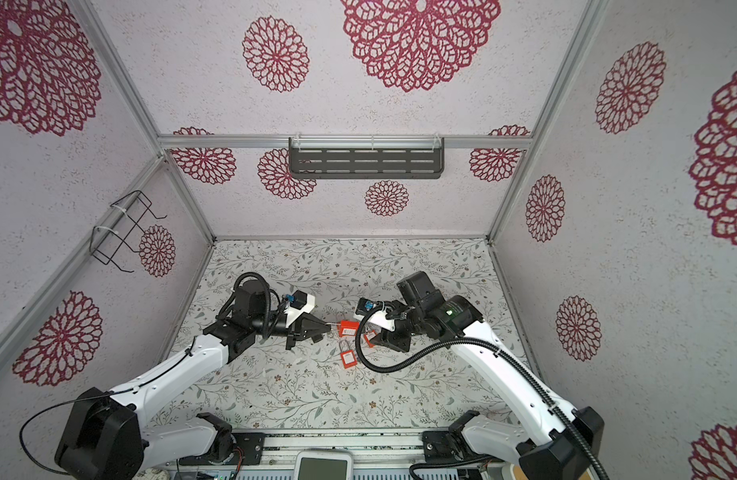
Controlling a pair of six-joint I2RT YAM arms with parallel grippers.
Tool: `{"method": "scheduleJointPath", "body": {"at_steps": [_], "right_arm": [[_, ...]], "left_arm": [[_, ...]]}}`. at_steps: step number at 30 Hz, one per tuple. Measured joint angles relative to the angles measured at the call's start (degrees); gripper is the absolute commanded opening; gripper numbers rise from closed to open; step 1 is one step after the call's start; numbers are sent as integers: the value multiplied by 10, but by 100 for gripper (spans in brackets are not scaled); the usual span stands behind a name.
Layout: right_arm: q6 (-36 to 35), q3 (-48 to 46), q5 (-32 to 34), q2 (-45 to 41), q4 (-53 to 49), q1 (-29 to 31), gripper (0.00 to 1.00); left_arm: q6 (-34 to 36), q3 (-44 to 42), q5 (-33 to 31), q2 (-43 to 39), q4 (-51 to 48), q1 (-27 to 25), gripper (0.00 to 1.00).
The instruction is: Lock with the key
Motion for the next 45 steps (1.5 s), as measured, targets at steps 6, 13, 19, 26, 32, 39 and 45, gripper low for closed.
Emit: {"method": "scheduleJointPath", "body": {"at_steps": [6,13,19,26,32,39,45], "right_arm": [[-1,19,-27,54,-7,-2,47],[-3,35,-51,77,-12,-3,43],[-5,36,-56,86,-13,-3,39],[-11,36,-54,92,-13,-3,34],[-11,36,-49,93,-9,-3,36],[-11,36,-43,93,16,-3,42],[-11,30,-42,93,35,-3,46]], "left_arm": [[0,0,0,-9,-1,-3,0],[1,0,0,-10,-1,-12,0],[1,0,0,-10,-1,-17,0],[7,0,-1,-10,-6,-18,0],[9,1,-3,-10,-9,-18,0],[10,8,-8,-10,-9,-18,0],[9,8,-10,-10,-9,-18,0]]}}
